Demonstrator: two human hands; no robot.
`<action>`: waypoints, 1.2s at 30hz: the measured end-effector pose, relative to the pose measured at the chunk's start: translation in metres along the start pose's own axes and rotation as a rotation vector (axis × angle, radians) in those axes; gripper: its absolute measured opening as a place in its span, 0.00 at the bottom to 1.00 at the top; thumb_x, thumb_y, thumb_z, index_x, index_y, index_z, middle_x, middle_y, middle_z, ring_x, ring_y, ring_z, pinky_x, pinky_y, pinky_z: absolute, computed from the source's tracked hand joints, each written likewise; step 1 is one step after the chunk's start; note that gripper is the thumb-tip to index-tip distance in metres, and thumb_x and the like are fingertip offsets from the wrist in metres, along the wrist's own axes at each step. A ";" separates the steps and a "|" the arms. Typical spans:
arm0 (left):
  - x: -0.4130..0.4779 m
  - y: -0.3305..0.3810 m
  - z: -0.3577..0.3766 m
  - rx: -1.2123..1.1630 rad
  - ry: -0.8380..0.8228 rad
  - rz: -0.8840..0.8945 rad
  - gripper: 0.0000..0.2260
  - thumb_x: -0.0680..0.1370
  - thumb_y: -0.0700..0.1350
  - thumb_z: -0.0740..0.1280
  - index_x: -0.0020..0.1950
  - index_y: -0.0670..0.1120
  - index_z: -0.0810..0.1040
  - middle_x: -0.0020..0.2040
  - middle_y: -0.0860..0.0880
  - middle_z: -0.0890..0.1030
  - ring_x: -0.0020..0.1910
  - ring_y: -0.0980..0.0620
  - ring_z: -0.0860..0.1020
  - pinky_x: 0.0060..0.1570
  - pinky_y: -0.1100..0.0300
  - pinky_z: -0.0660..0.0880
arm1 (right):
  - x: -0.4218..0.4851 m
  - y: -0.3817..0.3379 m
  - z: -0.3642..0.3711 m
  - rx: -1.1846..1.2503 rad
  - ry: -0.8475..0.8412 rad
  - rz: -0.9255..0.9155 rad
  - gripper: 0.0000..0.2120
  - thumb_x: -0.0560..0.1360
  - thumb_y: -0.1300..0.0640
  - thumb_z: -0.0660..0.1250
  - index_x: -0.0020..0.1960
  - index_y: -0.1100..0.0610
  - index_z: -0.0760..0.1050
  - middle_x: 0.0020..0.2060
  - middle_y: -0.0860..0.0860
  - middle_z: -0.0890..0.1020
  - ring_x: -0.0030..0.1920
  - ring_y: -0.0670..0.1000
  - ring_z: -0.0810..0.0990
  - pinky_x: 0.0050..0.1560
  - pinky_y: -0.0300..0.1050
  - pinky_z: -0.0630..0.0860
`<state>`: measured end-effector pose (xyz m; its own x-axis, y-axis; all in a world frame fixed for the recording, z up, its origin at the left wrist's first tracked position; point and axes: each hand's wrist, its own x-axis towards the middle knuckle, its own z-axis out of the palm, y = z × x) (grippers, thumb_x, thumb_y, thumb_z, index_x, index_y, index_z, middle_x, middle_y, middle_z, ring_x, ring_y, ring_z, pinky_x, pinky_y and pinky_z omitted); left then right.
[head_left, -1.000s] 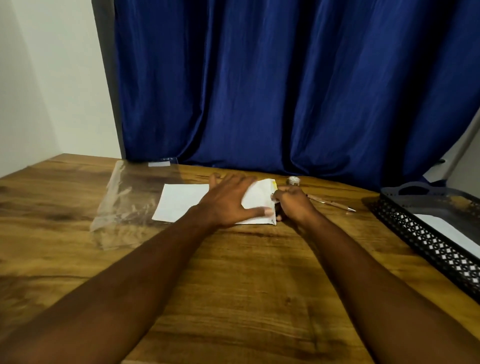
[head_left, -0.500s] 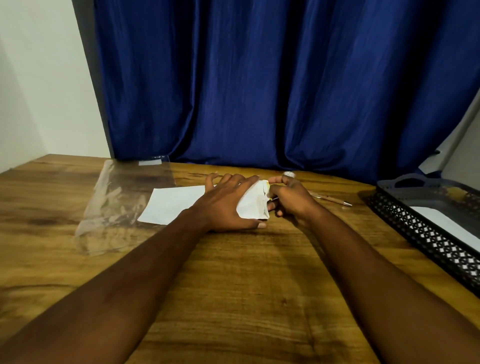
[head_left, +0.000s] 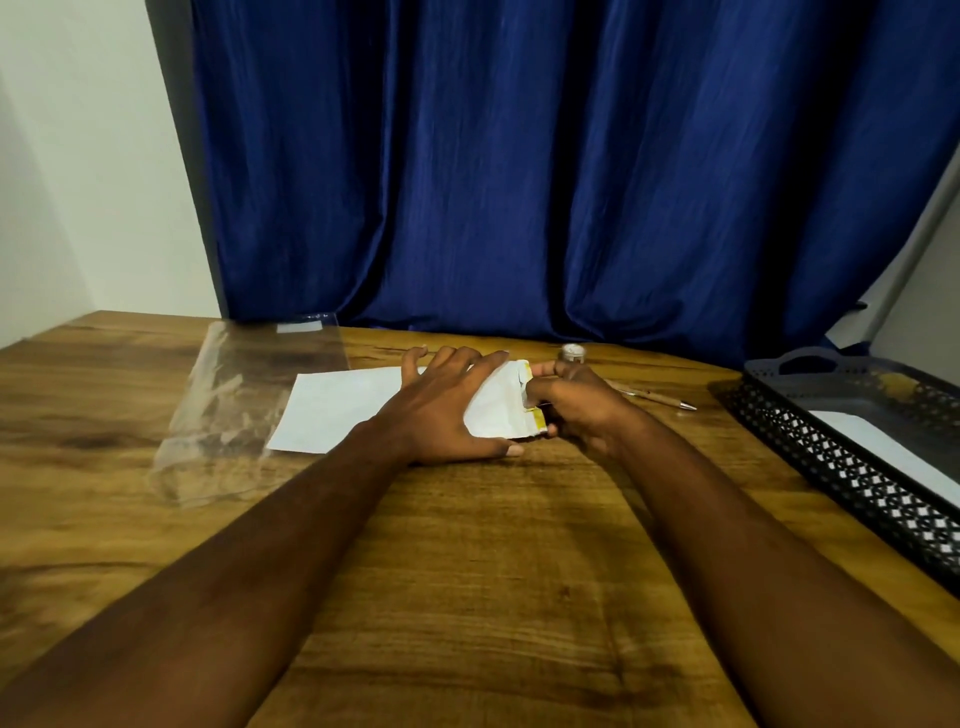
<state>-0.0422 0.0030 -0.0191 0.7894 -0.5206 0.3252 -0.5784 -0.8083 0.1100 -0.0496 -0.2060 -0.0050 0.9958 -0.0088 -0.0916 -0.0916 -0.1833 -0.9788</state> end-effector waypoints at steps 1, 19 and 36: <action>0.000 0.001 0.000 -0.003 -0.003 0.004 0.51 0.69 0.78 0.66 0.83 0.59 0.48 0.79 0.52 0.61 0.78 0.49 0.57 0.77 0.39 0.44 | 0.000 0.000 0.000 -0.008 0.004 0.003 0.18 0.73 0.68 0.69 0.62 0.58 0.78 0.54 0.61 0.87 0.44 0.56 0.83 0.29 0.43 0.71; -0.003 -0.015 -0.004 -0.050 -0.070 -0.093 0.51 0.66 0.82 0.62 0.82 0.62 0.48 0.83 0.52 0.59 0.81 0.48 0.56 0.78 0.37 0.42 | 0.022 0.024 -0.017 -1.042 -0.015 -0.344 0.39 0.77 0.30 0.62 0.84 0.41 0.57 0.82 0.47 0.64 0.82 0.54 0.60 0.79 0.69 0.53; -0.003 -0.018 -0.001 -0.039 -0.068 -0.051 0.51 0.66 0.82 0.63 0.83 0.62 0.47 0.81 0.53 0.60 0.80 0.50 0.57 0.77 0.36 0.43 | 0.020 0.006 -0.013 -1.165 0.012 -0.247 0.29 0.73 0.26 0.66 0.59 0.48 0.78 0.60 0.51 0.76 0.65 0.55 0.72 0.66 0.60 0.65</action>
<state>-0.0346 0.0197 -0.0208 0.8294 -0.4978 0.2536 -0.5438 -0.8234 0.1620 -0.0304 -0.2201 -0.0102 0.9860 0.1445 0.0837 0.1594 -0.9638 -0.2137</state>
